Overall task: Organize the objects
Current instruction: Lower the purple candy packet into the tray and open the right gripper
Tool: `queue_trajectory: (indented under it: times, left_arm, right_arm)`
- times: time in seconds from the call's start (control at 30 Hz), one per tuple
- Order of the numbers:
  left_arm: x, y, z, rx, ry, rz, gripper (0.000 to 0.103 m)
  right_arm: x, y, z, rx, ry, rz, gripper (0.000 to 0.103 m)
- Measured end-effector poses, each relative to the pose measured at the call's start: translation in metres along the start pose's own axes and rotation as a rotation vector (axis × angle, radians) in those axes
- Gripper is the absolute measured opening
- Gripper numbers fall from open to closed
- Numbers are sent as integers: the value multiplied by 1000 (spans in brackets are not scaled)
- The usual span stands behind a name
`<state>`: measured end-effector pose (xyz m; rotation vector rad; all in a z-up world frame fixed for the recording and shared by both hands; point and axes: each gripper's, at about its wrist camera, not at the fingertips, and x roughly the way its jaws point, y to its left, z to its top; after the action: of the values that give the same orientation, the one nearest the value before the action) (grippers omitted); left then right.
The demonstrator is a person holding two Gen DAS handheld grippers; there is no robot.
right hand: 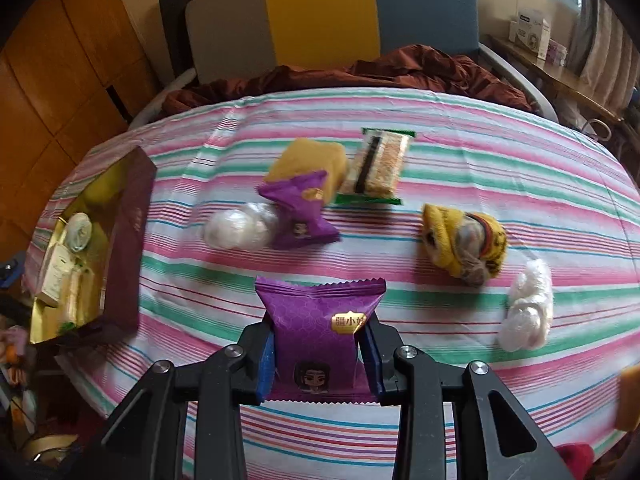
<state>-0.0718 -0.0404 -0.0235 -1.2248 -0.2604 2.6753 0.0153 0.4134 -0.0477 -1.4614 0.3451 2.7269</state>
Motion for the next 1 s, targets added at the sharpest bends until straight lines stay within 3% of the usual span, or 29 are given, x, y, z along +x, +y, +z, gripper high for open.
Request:
queue_trajectory:
  times: [0.3, 0.53, 0.7, 0.77, 0.8, 0.83, 1.0]
  left_arm:
    - [-7, 18, -10, -45, -9, -10, 69]
    - [-4, 34, -13, -98, -2, -8, 67]
    - [-1, 36, -15, -104, 5, -14, 64]
    - [1, 36, -16, -101, 6, -13, 64]
    - [1, 35, -16, -97, 7, -9, 64]
    - [1, 34, -17, -93, 8, -7, 64]
    - [4, 29, -20, -72, 9, -1, 64]
  right_arm:
    - [23, 137, 38, -154, 10, 264, 37]
    - [78, 223, 57, -214, 100, 320, 37]
    - [106, 261, 71, -170, 111, 352, 40]
    - [117, 275, 73, -158, 133, 398, 50]
    - [121, 279, 73, -152, 147, 413, 62]
    - [123, 282, 73, -152, 154, 419, 66]
    - [120, 279, 62, -173, 149, 414, 66]
